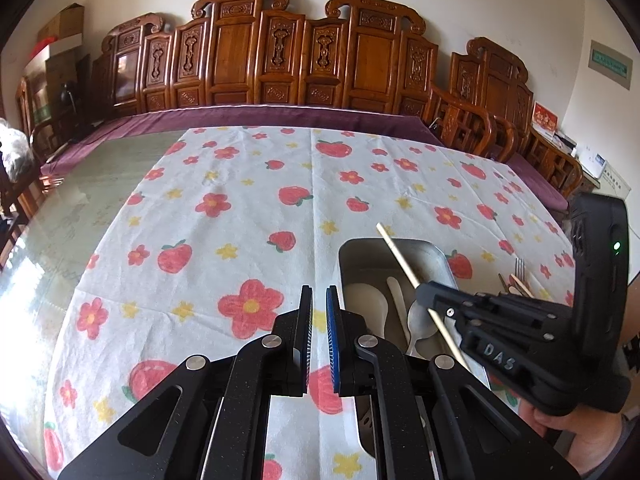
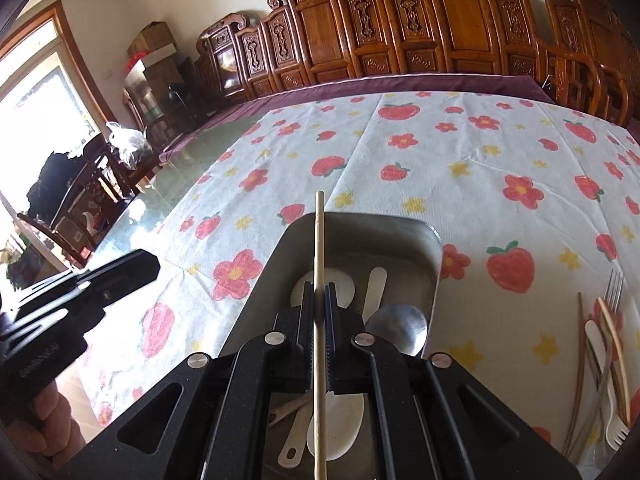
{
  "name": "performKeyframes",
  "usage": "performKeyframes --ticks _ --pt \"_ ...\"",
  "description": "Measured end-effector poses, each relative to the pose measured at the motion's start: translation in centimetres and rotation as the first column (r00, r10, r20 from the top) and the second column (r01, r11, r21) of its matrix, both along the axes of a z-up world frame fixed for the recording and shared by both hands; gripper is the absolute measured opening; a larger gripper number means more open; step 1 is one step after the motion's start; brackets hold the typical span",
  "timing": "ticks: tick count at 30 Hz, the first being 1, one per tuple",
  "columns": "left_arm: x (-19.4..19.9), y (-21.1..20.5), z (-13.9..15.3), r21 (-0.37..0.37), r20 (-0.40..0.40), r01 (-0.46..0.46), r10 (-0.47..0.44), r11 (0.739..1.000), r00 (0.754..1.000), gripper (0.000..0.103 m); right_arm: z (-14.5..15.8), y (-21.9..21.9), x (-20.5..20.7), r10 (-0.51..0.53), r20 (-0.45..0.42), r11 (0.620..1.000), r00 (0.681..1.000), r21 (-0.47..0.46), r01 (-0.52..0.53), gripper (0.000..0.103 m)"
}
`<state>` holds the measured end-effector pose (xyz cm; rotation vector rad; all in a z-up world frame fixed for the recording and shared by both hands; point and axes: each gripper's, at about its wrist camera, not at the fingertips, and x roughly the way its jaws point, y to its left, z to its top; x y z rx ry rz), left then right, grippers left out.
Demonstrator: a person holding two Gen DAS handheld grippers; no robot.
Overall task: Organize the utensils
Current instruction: 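Lower the wooden chopstick into the metal tray and open the right tool, then move the right tool to the loose utensils and grasp another wooden chopstick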
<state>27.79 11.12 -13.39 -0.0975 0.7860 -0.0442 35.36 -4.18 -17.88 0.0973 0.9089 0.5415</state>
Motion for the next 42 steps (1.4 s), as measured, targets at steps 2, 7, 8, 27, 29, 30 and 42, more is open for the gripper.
performKeyframes --ticks 2,7,8,27,29,30,42 --pt "0.0 0.1 0.0 -0.001 0.001 0.000 0.000 1.000 1.000 0.006 -0.4 0.2 -0.1 0.004 -0.007 1.000 1.000 -0.008 -0.004 0.006" --pt "0.0 0.0 0.1 -0.002 0.001 0.001 -0.001 1.000 1.000 0.006 -0.7 -0.1 0.0 0.004 -0.013 1.000 1.000 -0.004 -0.005 0.007" --pt "-0.1 -0.1 0.1 -0.002 0.001 0.003 -0.003 1.000 1.000 0.006 -0.6 -0.2 0.0 0.007 -0.012 1.000 1.000 -0.002 -0.007 0.007" --pt "-1.4 -7.8 0.1 -0.024 0.018 0.126 -0.125 0.992 0.992 0.015 3.2 -16.5 -6.6 -0.065 0.152 0.986 0.986 -0.142 0.087 0.007" --pt "-1.6 -8.7 0.0 -0.025 0.017 0.138 -0.138 0.990 0.990 0.015 2.7 -18.5 -6.9 -0.087 0.150 0.981 0.985 -0.161 0.111 0.007" --pt "-1.6 -9.2 -0.1 -0.025 0.016 0.146 -0.145 0.989 0.989 0.015 2.2 -19.7 -7.0 -0.101 0.142 0.978 0.985 -0.166 0.125 0.007" --pt "-2.5 -13.8 -1.8 0.005 -0.007 0.216 -0.216 0.976 0.976 0.015 -2.0 -22.8 -4.8 -0.156 0.082 0.972 0.984 -0.166 0.168 0.023"
